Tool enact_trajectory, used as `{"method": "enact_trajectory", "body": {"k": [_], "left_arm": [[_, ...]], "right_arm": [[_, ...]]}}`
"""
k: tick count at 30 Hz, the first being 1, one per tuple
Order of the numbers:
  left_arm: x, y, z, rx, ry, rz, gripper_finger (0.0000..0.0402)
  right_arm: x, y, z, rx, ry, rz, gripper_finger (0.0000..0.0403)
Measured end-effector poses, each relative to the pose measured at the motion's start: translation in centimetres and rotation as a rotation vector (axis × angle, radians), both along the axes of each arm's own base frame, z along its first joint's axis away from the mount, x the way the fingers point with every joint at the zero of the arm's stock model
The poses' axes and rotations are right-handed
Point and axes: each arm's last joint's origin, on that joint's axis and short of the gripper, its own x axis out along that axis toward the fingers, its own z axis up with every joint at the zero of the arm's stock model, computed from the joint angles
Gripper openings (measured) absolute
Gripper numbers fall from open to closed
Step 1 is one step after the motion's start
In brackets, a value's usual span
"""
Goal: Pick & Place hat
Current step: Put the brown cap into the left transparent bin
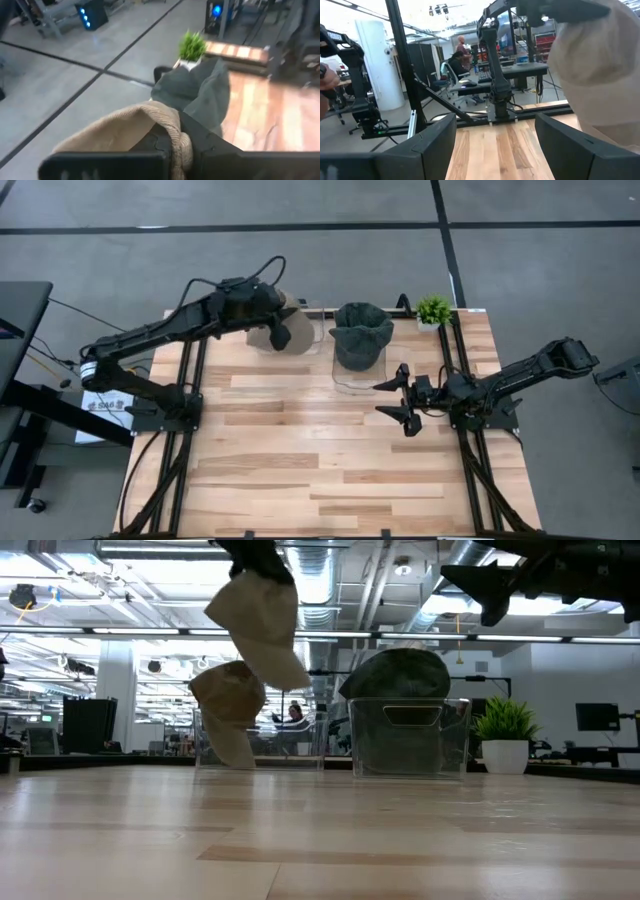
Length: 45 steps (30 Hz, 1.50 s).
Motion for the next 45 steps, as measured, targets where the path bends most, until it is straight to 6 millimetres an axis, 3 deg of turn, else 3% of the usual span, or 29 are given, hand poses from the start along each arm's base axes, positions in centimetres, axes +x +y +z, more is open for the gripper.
{"method": "enact_trajectory", "body": {"k": [8, 17, 32, 45], "left_arm": [[1.8, 2.9, -2.8, 0.011, 0.123, 0.108, 0.0015], [1.6, 4.7, -3.5, 0.014, 0.153, 0.173, 0.0015], [1.6, 4.9, -3.9, 0.016, 0.197, 0.161, 0.0023], [2.0, 5.3, -6.0, 0.053, 0.215, 0.188, 0.0029]], "right_arm": [[0.0, 0.0, -0.2, -0.004, 0.016, 0.000, 0.0260], [0.0, 0.0, -0.2, -0.004, 0.015, 0.000, 0.0260], [0.0, 0.0, -0.1, -0.001, 0.005, 0.000, 0.0260], [0.0, 0.0, -0.1, -0.001, 0.006, -0.001, 0.0260]]}}
